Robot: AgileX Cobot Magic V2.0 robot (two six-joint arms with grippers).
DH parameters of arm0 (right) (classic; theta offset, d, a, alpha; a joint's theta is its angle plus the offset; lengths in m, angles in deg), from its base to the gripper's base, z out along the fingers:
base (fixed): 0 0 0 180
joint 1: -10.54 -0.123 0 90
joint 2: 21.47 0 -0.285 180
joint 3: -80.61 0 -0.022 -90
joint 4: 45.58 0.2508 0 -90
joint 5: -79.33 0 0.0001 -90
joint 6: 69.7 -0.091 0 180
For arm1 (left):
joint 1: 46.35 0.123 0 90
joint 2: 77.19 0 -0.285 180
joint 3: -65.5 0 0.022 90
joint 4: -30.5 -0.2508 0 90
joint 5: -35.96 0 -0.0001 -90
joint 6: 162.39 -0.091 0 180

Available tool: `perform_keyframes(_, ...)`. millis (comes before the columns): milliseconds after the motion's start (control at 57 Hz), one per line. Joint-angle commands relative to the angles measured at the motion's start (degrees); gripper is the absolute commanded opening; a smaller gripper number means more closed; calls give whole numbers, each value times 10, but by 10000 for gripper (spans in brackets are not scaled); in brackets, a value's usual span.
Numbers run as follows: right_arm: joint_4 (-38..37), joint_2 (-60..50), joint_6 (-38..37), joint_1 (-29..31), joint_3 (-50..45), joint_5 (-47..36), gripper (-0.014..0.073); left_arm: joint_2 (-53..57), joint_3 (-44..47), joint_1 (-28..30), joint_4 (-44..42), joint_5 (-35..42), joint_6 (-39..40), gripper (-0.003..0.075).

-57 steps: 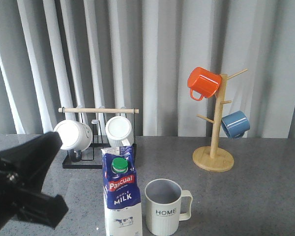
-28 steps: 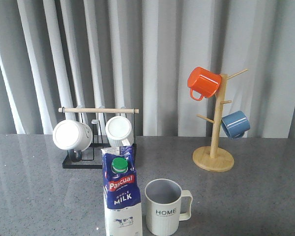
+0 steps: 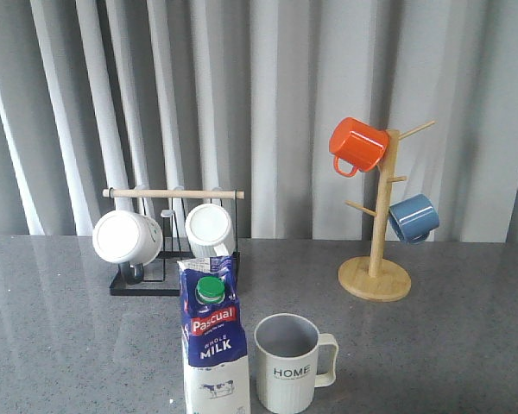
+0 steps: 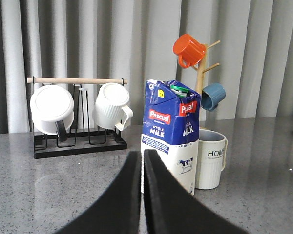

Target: Place milk next to cup

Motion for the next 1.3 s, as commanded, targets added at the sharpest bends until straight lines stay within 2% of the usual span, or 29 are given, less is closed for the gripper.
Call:
perform_keyframes(0,5,-2,1,-1,15,-33,265,32,10,1,-13,38,7,-7)
perform_keyframes(281,5,-2,1,-1,15,-33,265,58,29,7,-60,25,6,-7)
perform_keyframes(526,5,-2,1,-1,15,-33,265,59,29,9,-59,8,6,-7)
perform_keyframes(807,5,-2,1,-1,15,-33,265,59,29,70,-52,-53,7,-7)
perform_keyframes(1281,5,-2,1,-1,15,-33,265,59,29,176,-39,-48,7,-7)
